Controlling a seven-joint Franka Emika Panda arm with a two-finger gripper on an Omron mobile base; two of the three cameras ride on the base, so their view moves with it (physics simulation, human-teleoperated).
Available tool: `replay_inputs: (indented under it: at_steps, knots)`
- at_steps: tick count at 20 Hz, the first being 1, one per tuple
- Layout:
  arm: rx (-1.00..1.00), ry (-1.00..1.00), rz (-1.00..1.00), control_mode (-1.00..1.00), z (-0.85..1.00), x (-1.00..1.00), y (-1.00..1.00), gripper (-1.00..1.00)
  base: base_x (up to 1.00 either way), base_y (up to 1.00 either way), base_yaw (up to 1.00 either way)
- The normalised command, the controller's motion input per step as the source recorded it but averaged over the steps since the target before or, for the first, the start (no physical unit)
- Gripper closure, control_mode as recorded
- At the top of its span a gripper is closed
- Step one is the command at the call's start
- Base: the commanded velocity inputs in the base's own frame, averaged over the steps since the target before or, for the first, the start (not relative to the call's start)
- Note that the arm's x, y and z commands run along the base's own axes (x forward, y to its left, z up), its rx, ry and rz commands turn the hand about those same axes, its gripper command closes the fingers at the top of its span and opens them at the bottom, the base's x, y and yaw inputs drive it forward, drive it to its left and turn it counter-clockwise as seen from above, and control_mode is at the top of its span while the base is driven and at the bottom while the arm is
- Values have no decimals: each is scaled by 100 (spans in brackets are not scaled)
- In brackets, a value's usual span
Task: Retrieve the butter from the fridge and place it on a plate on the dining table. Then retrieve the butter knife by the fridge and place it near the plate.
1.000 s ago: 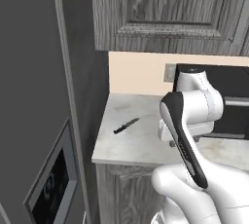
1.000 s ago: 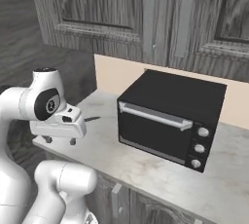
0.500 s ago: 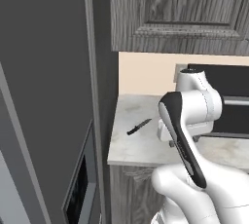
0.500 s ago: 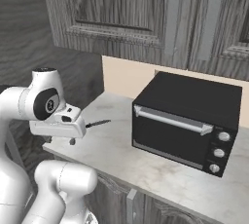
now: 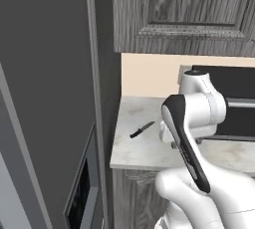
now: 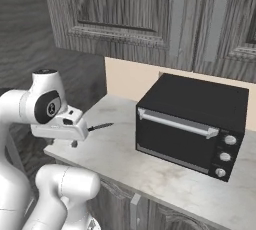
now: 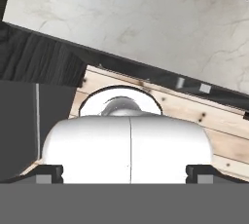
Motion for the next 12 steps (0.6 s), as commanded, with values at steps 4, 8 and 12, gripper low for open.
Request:
replay_inputs:
  at_steps: [4,8,12]
  knots:
    - [2,-5,-36,-100,-8,87,10,-100,0,0,0]
    - [16,0,-50,-100,0,86,0,-100,0,0,0]
    - [22,0,-49,-100,0,59,0,-100,0,0,0]
